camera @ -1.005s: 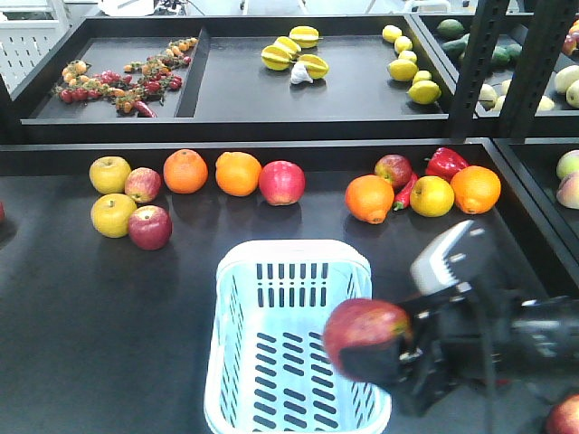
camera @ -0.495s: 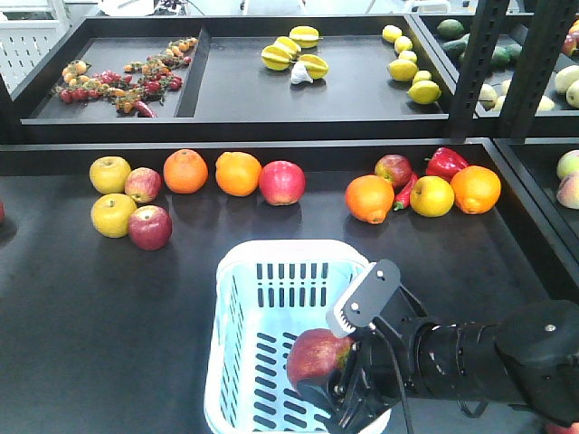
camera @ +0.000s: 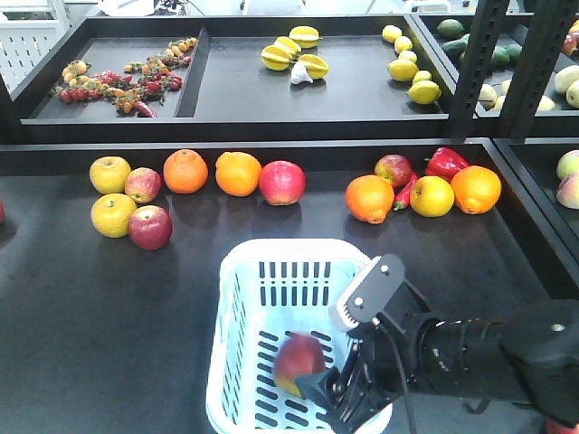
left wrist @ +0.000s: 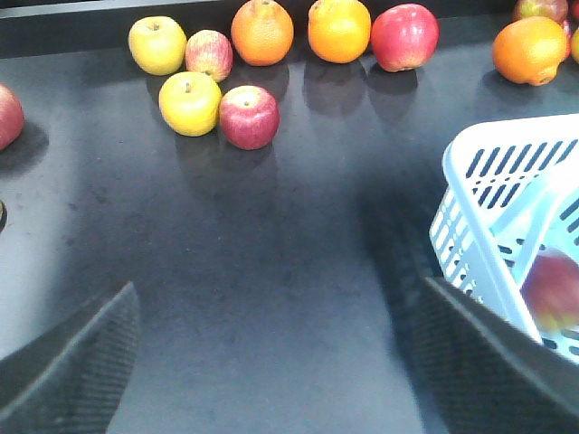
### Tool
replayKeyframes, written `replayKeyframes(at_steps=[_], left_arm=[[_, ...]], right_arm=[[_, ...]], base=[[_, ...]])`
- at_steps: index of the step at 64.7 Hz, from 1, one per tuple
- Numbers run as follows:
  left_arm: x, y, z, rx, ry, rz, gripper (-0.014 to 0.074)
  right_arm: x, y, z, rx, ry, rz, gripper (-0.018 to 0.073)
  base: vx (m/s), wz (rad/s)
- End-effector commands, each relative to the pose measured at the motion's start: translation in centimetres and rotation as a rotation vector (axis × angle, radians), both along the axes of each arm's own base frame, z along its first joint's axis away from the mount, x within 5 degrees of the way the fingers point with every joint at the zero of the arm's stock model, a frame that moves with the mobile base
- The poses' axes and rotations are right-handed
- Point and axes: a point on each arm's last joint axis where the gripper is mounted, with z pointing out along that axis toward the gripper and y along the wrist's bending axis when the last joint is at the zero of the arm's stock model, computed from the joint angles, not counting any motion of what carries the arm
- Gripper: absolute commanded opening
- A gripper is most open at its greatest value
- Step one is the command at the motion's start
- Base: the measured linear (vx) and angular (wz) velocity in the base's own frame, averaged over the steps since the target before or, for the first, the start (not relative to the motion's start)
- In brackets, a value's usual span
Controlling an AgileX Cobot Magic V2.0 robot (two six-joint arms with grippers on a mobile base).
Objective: Pick three apples into basket with both arms
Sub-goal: 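Grasp the red apple and carry it over the basket, then open the right gripper to drop the apple into the basket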
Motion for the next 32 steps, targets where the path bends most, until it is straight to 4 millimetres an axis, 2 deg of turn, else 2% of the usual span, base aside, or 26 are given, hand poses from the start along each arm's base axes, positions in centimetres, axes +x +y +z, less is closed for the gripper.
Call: replayKeyframes(at_steps=[1,15,24,32], left_arm=[[0.2,0.0,1.3,-0.027,-0.084,0.009,0.0590],[0.2,0.0,1.3,-0.027,-0.084,0.009,0.0590],[0.2,0.0,1.3,-0.027,-0.084,0.009,0.0590],[0.2,0.0,1.3,-0.027,-0.084,0.009,0.0590]], right_arm=[[-0.2,-0.1,2.6,0.068,-0.063,-0.025,0.0634],[-0.7,-1.8,4.9,0.060,-0.155,-0.093,0.0628],[-0.2,-4.3,5.5,0.053,-0.130,-0.206,0.0625],[0.7,-7.5,5.2,0.006,-0.092,-0.344,0.0623]], base=[[0.00,0.00],[0.00,0.00],[0.00,0.00],[0.00,0.00]])
